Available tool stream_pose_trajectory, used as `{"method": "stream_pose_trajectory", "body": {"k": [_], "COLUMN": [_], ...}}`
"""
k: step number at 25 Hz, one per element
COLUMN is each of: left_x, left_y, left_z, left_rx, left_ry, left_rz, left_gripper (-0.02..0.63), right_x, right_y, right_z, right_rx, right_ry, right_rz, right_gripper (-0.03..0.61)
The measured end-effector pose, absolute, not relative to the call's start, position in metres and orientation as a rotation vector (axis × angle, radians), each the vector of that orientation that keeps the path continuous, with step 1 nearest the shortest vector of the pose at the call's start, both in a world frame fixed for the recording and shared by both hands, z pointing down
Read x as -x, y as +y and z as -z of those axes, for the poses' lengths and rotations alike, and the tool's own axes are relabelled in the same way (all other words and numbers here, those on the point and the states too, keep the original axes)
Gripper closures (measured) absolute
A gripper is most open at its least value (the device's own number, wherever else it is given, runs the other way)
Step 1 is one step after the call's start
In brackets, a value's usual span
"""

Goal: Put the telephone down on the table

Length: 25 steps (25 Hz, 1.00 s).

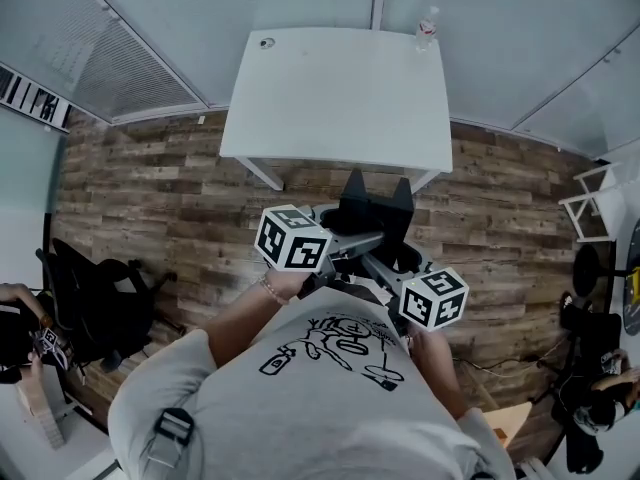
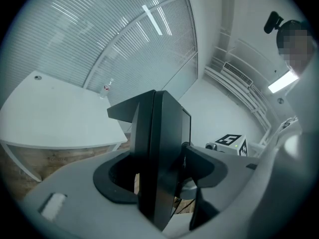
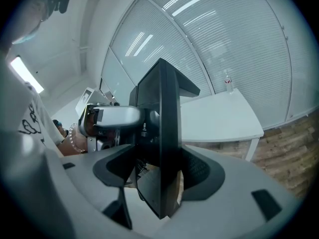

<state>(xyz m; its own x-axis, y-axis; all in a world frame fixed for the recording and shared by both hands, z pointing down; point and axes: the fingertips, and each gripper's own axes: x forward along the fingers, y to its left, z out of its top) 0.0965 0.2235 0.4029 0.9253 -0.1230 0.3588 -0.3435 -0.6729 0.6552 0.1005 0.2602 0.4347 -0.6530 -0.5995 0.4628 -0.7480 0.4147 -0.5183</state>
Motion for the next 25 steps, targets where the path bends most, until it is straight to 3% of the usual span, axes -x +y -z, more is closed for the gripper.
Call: {"method": "stream_pose_trajectory", "body": {"k": [13, 25], "left_x": [-0.102, -0.077], "left_y": [0.179, 0.058], "left_z": [-0.418, -0.422], "left_rx": [-2.282, -2.274], "left_ry": [-0.331, -0.369], "left_rz": [-0.37, -0.345], "left_gripper": [0.316, 0.316], "right_x": [-0.106, -0.082], "right_y": [0.216, 0.096], "right_z": [-0.45, -0.454], "right_rx": [-1.173, -1.125], "right_ry": [-2.444, -2.437], "right_rz": [-1.099, -1.099], "right_gripper": [0.31, 0.308]}}
